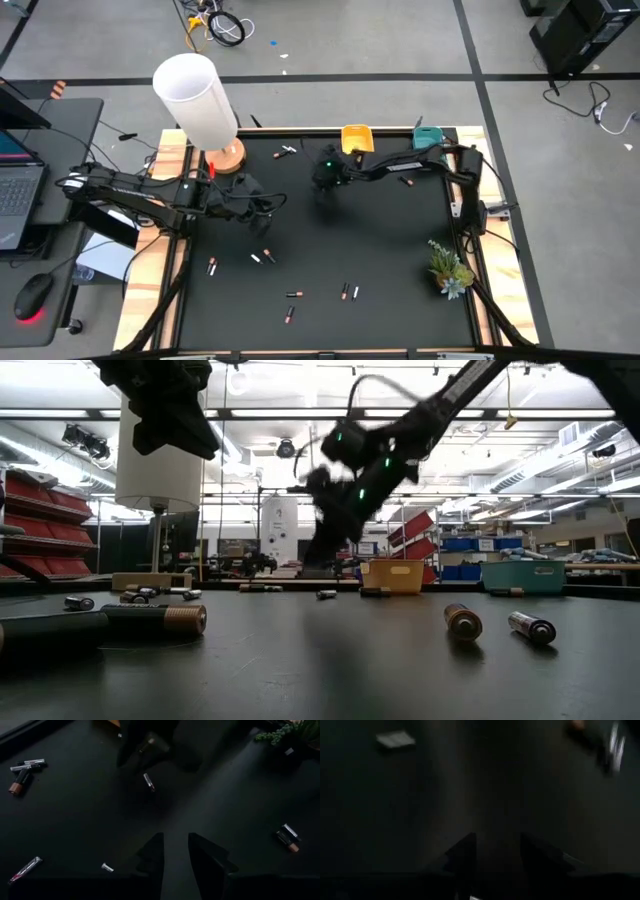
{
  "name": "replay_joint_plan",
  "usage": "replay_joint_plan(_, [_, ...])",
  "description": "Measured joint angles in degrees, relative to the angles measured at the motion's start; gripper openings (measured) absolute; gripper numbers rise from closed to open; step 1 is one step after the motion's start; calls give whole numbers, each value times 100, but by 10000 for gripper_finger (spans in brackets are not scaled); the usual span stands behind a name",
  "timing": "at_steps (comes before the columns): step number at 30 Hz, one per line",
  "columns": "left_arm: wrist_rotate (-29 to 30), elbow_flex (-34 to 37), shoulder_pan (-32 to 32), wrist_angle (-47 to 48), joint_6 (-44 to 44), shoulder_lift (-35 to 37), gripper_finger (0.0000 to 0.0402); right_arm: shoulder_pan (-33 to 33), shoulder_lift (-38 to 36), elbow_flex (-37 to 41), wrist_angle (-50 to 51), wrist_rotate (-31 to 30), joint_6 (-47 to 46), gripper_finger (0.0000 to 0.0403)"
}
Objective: Sort batteries
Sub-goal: Put the silver battery into the blue bin
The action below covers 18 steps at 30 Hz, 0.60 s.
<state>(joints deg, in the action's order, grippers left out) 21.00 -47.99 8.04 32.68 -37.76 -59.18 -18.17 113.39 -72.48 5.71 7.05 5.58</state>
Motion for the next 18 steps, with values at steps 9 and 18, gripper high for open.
replay_joint_plan(9, [-1,0,-1,-8,132,0,101,107,-394,2,1133,701,1662,160])
replay_joint_plan(18, [26,0,-1,-13,11,0,101,222,74,5,1069,679,2066,159])
